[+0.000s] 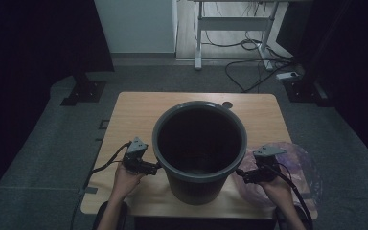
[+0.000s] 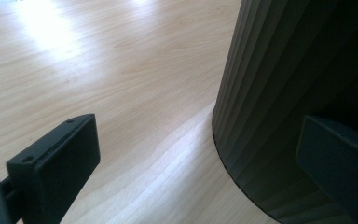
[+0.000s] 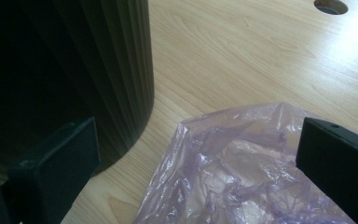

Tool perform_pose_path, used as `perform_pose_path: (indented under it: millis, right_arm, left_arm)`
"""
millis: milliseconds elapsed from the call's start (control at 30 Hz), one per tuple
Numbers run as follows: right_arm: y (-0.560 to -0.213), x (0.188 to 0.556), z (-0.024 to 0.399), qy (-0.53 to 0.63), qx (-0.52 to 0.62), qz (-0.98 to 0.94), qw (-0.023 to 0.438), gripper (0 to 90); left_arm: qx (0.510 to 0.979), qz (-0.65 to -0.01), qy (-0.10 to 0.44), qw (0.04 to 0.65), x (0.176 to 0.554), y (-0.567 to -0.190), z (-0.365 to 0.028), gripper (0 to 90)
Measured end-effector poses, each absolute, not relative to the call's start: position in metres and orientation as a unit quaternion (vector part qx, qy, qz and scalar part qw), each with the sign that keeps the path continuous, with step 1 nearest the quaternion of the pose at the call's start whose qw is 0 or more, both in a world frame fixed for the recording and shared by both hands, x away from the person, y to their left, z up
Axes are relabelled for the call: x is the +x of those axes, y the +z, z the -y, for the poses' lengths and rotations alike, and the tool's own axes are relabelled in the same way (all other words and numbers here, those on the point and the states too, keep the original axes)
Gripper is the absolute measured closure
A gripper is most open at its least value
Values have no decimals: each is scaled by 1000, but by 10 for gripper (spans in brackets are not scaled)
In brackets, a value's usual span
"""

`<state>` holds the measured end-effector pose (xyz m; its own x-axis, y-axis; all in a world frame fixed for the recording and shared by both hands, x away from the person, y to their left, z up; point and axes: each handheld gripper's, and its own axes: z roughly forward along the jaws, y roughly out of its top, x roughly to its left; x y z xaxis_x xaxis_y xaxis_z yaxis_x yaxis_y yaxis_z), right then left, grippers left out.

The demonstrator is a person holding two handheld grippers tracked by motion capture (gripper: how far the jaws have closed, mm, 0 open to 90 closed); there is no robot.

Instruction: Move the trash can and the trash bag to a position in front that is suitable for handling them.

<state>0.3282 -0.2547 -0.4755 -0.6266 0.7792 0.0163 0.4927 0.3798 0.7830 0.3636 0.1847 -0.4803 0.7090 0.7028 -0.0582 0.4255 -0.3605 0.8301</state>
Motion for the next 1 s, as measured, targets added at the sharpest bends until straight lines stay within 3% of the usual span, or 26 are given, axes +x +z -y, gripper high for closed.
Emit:
perform_pose_path:
  millis: [433, 700, 1000]
  right_arm:
    - [-477, 324, 270, 400, 413, -798, 182, 0]
    - [-478, 324, 276, 400, 416, -796, 182, 1]
    - [-481, 325, 279, 398, 418, -795, 184, 0]
  left_arm:
    - [820, -327, 166, 439, 371, -475, -152, 6]
    - [819, -328, 160, 444, 372, -475, -151, 0]
    - [840, -326, 189, 390, 369, -484, -158, 0]
